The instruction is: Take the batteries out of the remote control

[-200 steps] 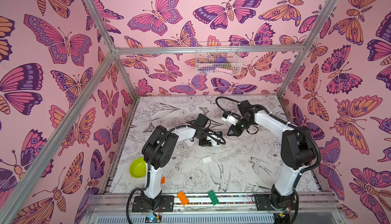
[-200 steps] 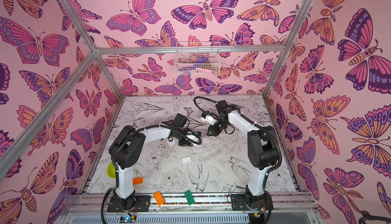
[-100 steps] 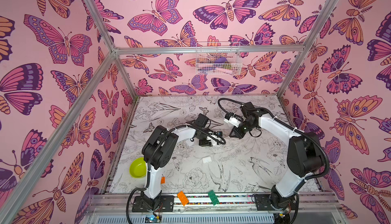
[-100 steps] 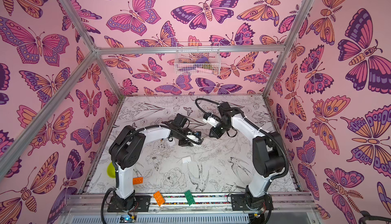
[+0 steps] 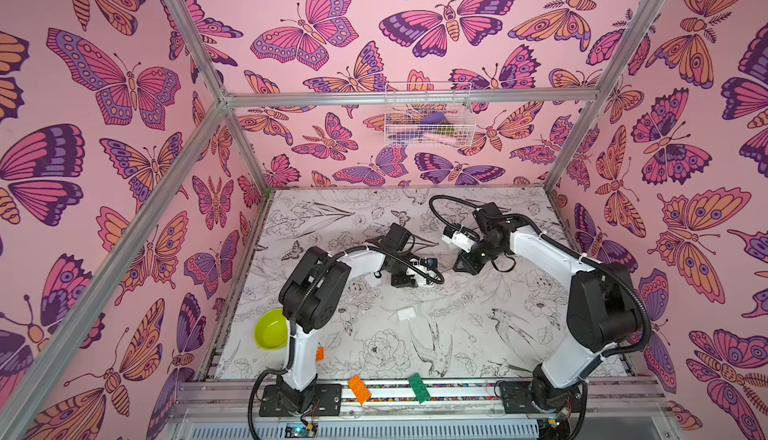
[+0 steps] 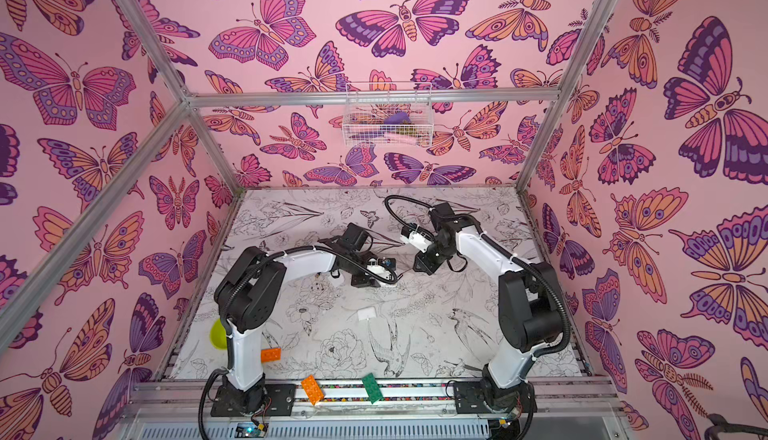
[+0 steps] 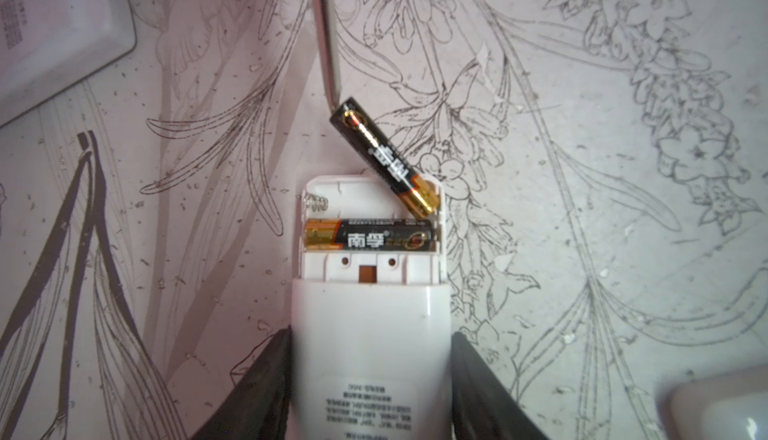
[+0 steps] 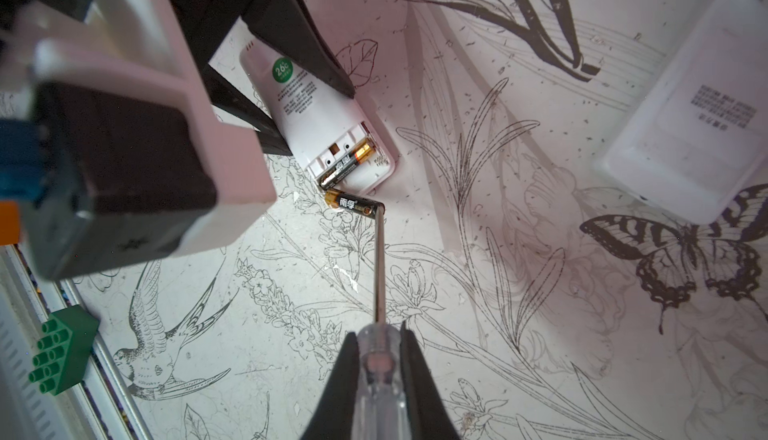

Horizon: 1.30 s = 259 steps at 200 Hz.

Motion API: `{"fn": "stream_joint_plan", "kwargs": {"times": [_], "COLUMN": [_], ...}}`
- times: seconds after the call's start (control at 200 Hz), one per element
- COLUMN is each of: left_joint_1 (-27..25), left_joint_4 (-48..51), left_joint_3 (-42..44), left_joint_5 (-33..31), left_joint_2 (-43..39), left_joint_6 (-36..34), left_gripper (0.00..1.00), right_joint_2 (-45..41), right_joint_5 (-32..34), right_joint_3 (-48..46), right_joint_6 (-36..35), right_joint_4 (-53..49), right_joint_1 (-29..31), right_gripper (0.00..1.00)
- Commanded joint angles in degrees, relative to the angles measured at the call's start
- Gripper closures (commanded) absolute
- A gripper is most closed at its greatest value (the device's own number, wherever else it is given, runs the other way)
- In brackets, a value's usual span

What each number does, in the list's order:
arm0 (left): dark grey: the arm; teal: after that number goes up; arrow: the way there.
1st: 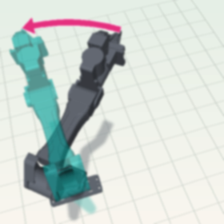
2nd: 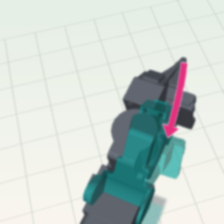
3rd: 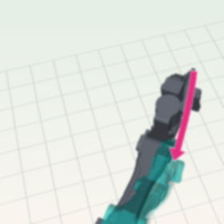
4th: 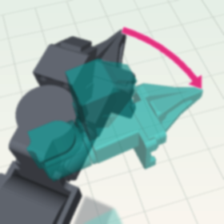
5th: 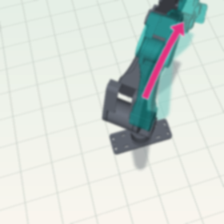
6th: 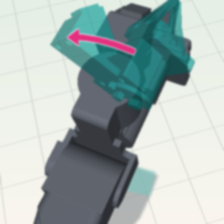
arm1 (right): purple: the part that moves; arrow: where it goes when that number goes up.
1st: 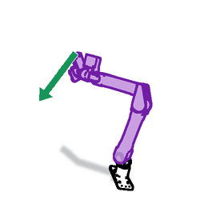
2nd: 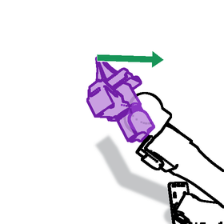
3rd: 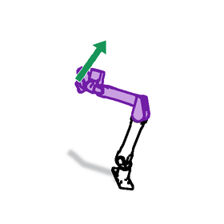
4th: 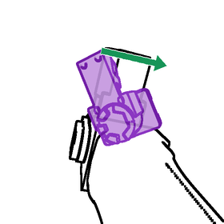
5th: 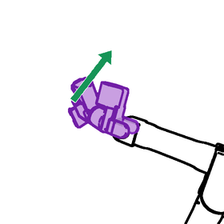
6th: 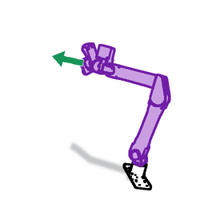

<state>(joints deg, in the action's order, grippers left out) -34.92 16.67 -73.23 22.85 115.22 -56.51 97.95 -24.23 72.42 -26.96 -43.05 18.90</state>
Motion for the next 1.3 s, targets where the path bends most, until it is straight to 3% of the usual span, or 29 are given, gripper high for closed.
{"fn": "stream_joint_plan", "kwargs": {"times": [0.0, 0.646, 0.776, 0.881, 1.021, 1.292], "left_joint_1": [-0.62, -0.65, -0.67, -0.63, -0.67, -0.6], "left_joint_4": [-0.4, -1.55, -1.78, -1.78, -1.74, -1.7], "left_joint_3": [1.54, 3.08, 3.48, 3.49, 3.5, 3.14], "left_joint_5": [-1.6, -1.5, -1.17, -0.64, -0.72, -0.65], "left_joint_2": [1.39, 0.07, -0.4, -0.61, -0.8, -0.13], "left_joint_6": [0.08, 0.11, 0.13, 0.41, 0.61, 1.2], "left_gripper": [0.49, 0.5, 0.5, 0.5, 0.5, 0.5], "right_joint_2": [1.08, 1.69, -2.5, -6.16, -10.54, -25.35], "right_joint_5": [-0.48, 4.4, 6.93, 13.87, 22.99, 22.27], "right_joint_3": [0.04, 0.97, -0.04, -1.23, -1.97, -15.21], "right_joint_6": [-0.54, -1.15, 0.24, 2.0, 3.44, 3.02], "right_joint_4": [-1.07, -3.1, -3.03, -3.12, -14.85, -18.34], "right_joint_1": [0.44, 0.35, -1.6, -2.31, -2.25, -1.72], "right_gripper": [1.0, 1.0, 1.0, 1.0, 1.0, 1.0]}}
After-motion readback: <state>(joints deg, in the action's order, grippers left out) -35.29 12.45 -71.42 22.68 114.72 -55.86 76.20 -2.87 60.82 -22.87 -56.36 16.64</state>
